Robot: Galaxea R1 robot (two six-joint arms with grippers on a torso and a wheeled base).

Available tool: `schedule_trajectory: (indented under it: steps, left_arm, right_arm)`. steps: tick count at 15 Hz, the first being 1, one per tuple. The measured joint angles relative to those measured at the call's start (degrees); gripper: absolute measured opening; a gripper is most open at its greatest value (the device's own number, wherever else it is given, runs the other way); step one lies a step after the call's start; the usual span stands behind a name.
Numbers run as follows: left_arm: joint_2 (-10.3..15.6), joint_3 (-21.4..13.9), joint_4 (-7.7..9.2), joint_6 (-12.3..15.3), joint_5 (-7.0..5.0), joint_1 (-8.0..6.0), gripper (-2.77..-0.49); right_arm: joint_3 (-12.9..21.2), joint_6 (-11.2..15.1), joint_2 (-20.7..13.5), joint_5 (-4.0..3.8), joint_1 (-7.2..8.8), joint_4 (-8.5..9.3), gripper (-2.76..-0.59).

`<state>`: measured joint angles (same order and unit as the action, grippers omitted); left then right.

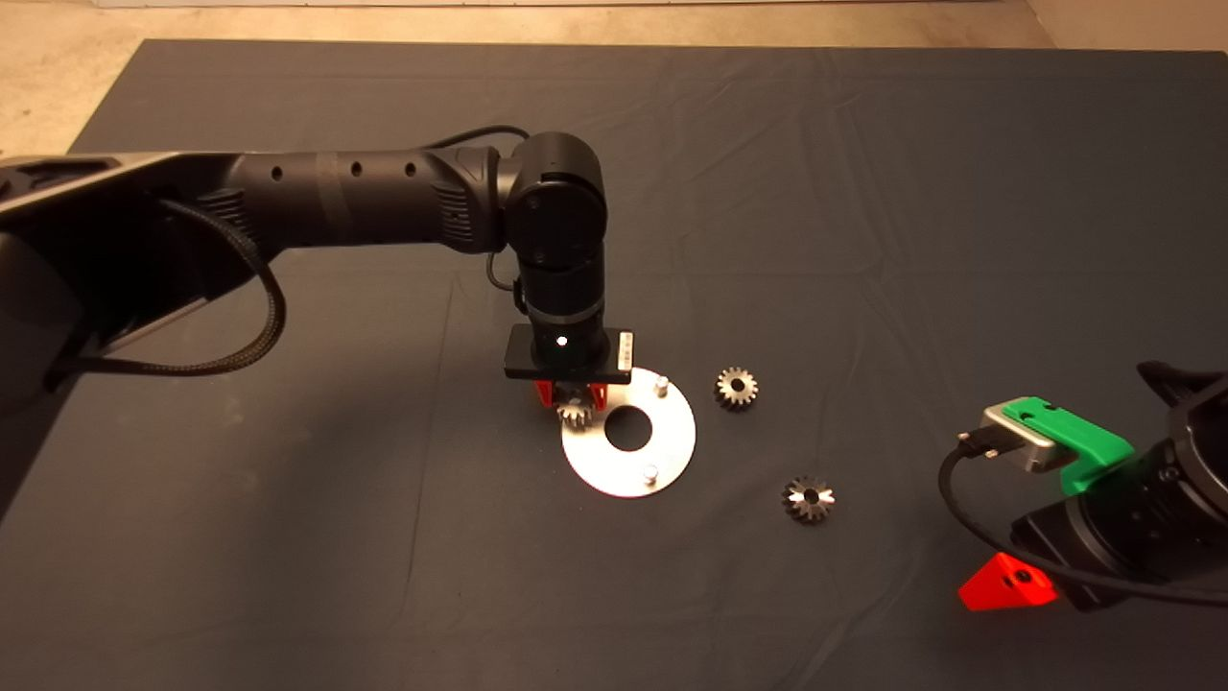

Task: Install three planetary gears onto the carrier pins

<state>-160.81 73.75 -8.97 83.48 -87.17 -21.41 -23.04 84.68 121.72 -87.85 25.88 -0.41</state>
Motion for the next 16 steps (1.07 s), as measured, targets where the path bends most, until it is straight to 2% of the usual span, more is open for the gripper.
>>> schedule_trajectory:
  steps: [12, 16]
  left_arm:
    - [0.02, -0.1, -0.01, 0.01, -0.01, 0.18, -2.3]
    - [0.02, -0.13, -0.17, 0.01, 0.13, 1.49, -2.3]
  right_arm:
    - [0.0, 0.0, 0.02, 0.0, 0.0, -0.02, -0.6]
    - [0.0, 0.0, 0.02, -0.02, 0.0, -0.02, -0.6]
